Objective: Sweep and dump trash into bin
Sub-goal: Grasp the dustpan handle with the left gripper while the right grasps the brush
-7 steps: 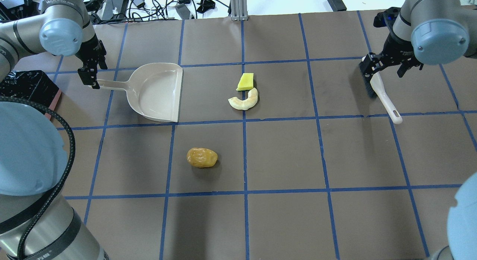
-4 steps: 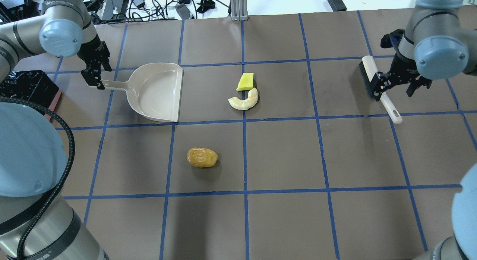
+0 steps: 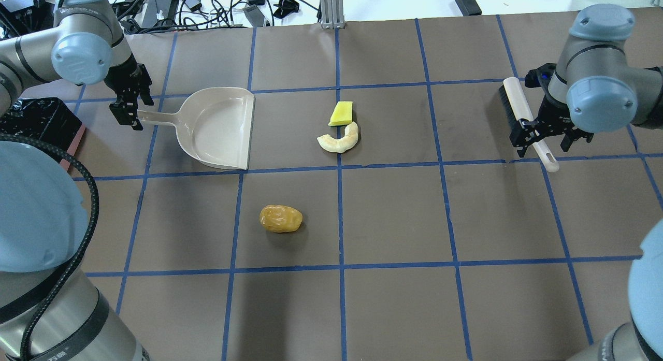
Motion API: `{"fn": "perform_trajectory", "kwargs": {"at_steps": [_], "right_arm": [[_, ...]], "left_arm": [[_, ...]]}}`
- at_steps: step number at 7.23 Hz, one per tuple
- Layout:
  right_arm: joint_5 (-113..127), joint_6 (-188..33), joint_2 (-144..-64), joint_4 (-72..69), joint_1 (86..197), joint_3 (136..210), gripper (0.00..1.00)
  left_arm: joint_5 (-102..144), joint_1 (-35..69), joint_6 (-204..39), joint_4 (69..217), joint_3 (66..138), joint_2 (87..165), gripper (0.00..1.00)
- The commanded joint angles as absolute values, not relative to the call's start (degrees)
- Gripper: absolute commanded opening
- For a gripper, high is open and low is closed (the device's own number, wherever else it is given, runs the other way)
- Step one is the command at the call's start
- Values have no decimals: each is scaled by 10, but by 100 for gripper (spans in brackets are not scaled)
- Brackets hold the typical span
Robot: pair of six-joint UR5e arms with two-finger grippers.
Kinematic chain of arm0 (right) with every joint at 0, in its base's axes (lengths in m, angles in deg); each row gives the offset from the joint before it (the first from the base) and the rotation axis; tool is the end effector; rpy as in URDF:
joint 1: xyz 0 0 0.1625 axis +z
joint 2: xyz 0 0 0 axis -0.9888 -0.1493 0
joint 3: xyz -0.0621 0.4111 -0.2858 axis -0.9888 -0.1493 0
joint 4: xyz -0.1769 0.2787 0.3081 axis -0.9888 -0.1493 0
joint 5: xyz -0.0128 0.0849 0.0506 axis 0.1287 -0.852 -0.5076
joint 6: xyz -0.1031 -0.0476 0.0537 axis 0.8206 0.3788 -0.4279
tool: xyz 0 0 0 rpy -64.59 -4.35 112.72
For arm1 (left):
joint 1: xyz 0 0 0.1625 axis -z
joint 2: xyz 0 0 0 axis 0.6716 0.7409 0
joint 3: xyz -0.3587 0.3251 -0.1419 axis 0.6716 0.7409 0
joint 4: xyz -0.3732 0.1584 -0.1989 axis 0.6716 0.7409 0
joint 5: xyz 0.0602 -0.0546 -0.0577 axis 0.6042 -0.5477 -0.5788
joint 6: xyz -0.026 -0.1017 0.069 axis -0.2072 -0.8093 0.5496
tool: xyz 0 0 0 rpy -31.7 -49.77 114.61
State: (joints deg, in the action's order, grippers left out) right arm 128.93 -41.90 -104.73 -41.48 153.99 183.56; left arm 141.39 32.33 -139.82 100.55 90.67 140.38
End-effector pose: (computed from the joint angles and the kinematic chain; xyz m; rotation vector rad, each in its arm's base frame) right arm -0.0762 -0.6213 0.2657 0.0494 -3.0167 -0.2465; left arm 0.0938 -0.7644 0.2725 -2.0261 2.1376 0.0481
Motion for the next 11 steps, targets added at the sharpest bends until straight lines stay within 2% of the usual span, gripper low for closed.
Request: {"fn": "perform_trajectory", "kwargs": {"at_steps": [1,2,3,4,5,6,7,8,11], "right_arm": [[1290,-419,-1031,-450,1539,1836,100],[1289,-425,-1031,-450,1539,1836,100],[1283,-427,-1032,-452,1538,1836,95],[1280,-428,-1032,-465,1539,1837,88],[1280,-429,-1032,-465,1539,1837,83],[1280,-431,-1034,-464,1539,1837,71],[1280,-431,-1034,-462,1539,1837,61],[1280,-435,-1035,-461,1538,1840,57],[1288,-437,-1035,-462,1538,1853,58]], "left_arm": [[1407,315,-1394,1004,912,1403,60],[1378,314,-1394,1002,913,1401,34],[1376,314,-1394,1001,914,1402,23],[1371,314,-1394,1000,914,1402,23],[1371,313,-1394,1000,916,1402,11],[1356,309,-1394,993,916,1402,0],[1351,308,-1399,982,914,1398,0],[1351,310,-1414,978,914,1399,0],[1306,319,-1524,970,907,1390,0]]}}
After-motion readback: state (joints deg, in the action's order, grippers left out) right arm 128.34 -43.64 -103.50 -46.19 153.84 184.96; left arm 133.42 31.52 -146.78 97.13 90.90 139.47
